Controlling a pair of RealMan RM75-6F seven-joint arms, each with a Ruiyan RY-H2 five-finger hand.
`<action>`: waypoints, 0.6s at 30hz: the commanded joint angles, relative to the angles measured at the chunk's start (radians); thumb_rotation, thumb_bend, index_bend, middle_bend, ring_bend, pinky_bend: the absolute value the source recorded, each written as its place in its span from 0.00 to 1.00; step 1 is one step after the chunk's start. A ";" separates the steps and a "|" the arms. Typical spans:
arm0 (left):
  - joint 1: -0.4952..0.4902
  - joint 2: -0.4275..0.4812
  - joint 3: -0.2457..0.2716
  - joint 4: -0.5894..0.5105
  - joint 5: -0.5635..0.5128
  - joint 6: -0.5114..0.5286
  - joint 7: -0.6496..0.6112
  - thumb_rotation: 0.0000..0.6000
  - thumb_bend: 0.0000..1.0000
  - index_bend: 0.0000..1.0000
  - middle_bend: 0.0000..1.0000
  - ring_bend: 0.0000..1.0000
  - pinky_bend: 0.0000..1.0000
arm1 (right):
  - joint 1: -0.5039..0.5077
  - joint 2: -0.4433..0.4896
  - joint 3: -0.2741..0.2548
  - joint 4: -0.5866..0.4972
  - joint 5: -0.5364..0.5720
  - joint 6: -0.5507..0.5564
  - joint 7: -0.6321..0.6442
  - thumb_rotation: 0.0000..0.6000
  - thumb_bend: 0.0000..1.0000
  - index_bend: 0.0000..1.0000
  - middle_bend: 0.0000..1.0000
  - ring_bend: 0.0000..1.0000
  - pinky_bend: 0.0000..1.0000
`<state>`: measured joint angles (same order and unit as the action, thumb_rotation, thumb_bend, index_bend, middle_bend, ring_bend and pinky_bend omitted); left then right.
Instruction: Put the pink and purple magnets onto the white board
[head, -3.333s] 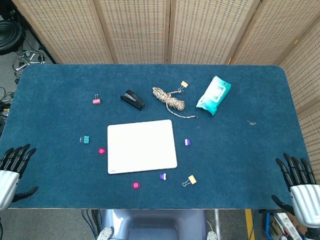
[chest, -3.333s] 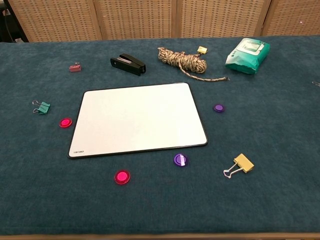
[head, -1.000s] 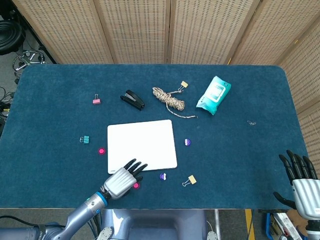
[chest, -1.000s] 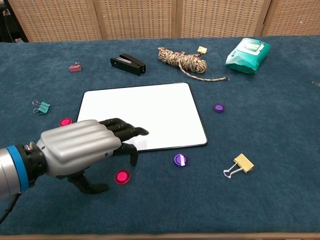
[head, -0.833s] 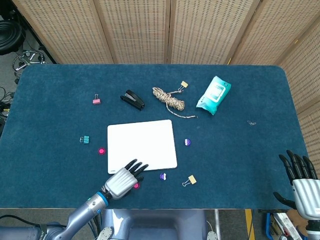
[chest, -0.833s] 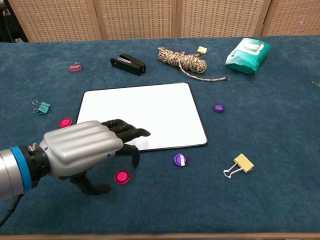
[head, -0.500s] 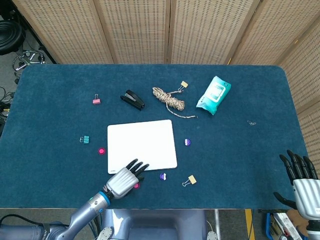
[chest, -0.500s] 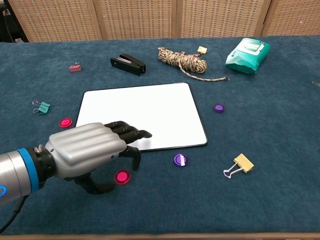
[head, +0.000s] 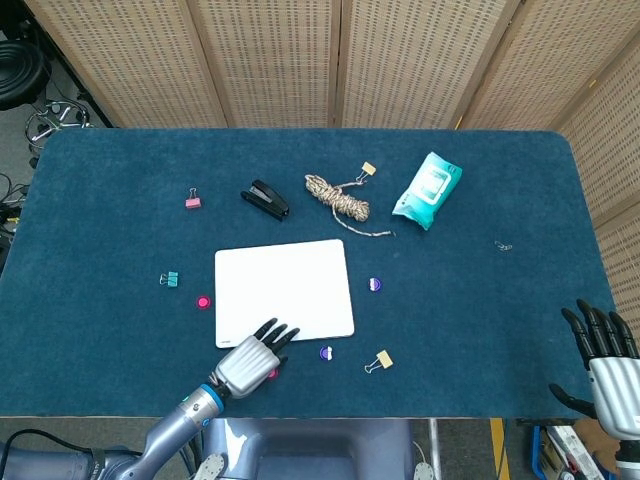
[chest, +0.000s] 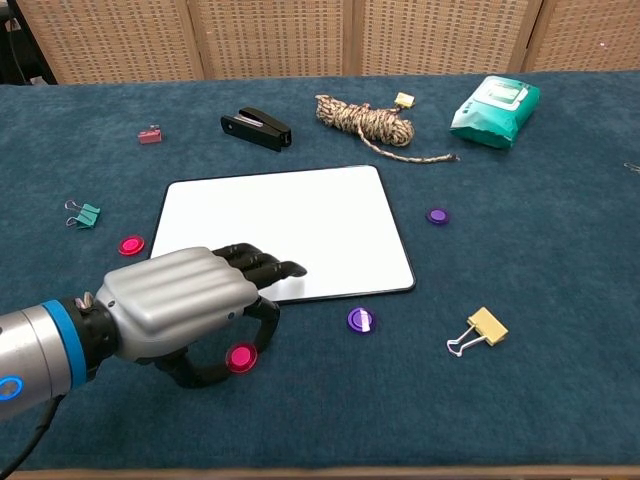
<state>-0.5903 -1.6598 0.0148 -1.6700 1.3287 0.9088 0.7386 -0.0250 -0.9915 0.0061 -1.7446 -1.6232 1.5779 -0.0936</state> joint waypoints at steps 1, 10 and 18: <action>-0.008 0.008 -0.017 -0.014 -0.011 0.009 -0.008 1.00 0.36 0.59 0.00 0.00 0.00 | 0.000 0.001 0.000 -0.001 0.000 0.001 0.000 1.00 0.00 0.00 0.00 0.00 0.00; -0.046 0.095 -0.127 -0.069 -0.084 0.043 -0.040 1.00 0.38 0.59 0.00 0.00 0.00 | 0.000 0.001 -0.001 -0.002 0.001 -0.002 0.002 1.00 0.00 0.00 0.00 0.00 0.00; -0.072 0.117 -0.158 -0.025 -0.163 0.044 -0.058 1.00 0.38 0.59 0.00 0.00 0.00 | 0.001 0.001 -0.002 -0.004 -0.001 -0.003 0.000 1.00 0.00 0.00 0.00 0.00 0.00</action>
<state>-0.6573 -1.5449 -0.1380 -1.7064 1.1764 0.9540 0.6900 -0.0240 -0.9901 0.0042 -1.7480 -1.6240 1.5747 -0.0936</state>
